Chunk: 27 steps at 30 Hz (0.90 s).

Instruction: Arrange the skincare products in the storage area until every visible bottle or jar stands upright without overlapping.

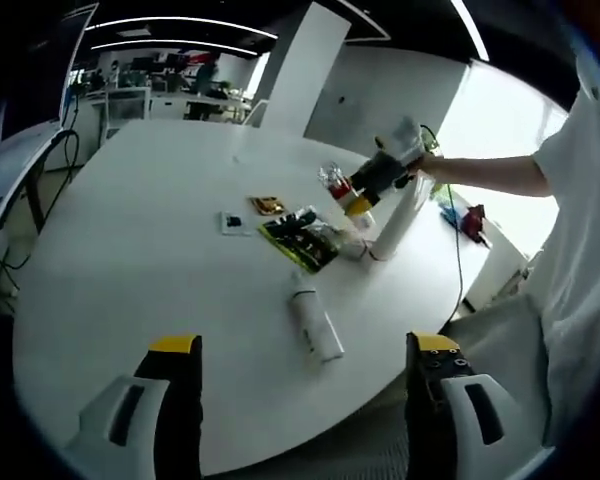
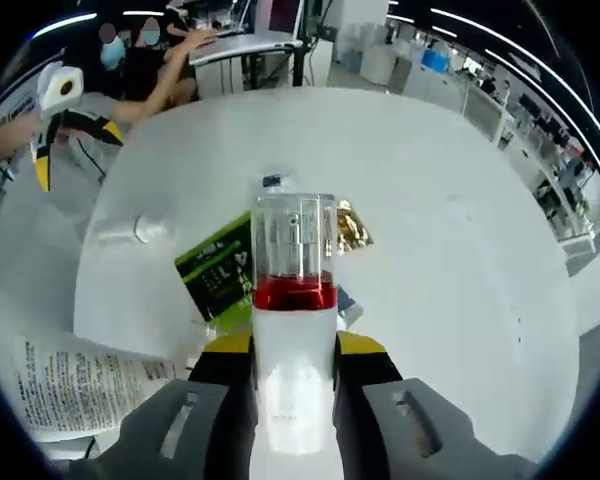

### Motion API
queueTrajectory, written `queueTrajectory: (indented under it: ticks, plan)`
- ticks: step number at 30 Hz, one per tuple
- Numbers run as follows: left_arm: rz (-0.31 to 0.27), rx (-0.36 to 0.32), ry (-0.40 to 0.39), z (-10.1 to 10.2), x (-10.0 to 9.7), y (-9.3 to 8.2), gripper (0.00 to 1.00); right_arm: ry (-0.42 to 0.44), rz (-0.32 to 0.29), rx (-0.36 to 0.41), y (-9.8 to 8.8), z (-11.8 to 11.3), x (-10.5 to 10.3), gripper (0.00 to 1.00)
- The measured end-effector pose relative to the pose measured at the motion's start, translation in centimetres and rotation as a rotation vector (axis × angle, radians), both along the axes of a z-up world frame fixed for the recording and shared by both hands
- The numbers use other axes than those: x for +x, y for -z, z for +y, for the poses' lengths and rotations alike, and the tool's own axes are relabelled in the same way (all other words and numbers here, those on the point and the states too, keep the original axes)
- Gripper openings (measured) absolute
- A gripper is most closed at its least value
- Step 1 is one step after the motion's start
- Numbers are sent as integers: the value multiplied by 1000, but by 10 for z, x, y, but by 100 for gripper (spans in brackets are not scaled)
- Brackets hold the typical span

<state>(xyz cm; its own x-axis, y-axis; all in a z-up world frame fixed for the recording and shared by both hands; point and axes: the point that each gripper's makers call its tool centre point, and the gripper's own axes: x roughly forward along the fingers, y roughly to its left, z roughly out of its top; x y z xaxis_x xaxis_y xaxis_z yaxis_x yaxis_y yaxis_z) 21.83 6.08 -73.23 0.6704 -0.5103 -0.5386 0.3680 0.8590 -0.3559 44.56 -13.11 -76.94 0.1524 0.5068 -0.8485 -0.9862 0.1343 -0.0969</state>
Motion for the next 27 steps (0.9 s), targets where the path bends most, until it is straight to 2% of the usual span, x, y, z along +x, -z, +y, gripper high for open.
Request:
queueTrajectory:
  ticks: [4, 6, 18, 20, 23, 27]
  plan:
    - [-30, -33, 7, -9, 10, -11, 77, 40, -8, 17, -8, -11, 2, 27]
    - [-43, -29, 39, -18, 12, -14, 78, 57, -17, 23, -12, -18, 2, 27]
    - [-61, -23, 114, -39, 12, -27, 80, 148, -55, 67, -36, -49, 2, 27]
    - [-80, -26, 137, -43, 11, -30, 81, 164, -61, 74, -39, -54, 2, 27]
    - [-149, -18, 160, -49, 14, -41, 83, 189, -68, 95, -46, -59, -5, 27]
    - [-174, -30, 161, -48, 17, -46, 86, 232, -87, 118, -58, -71, -8, 27]
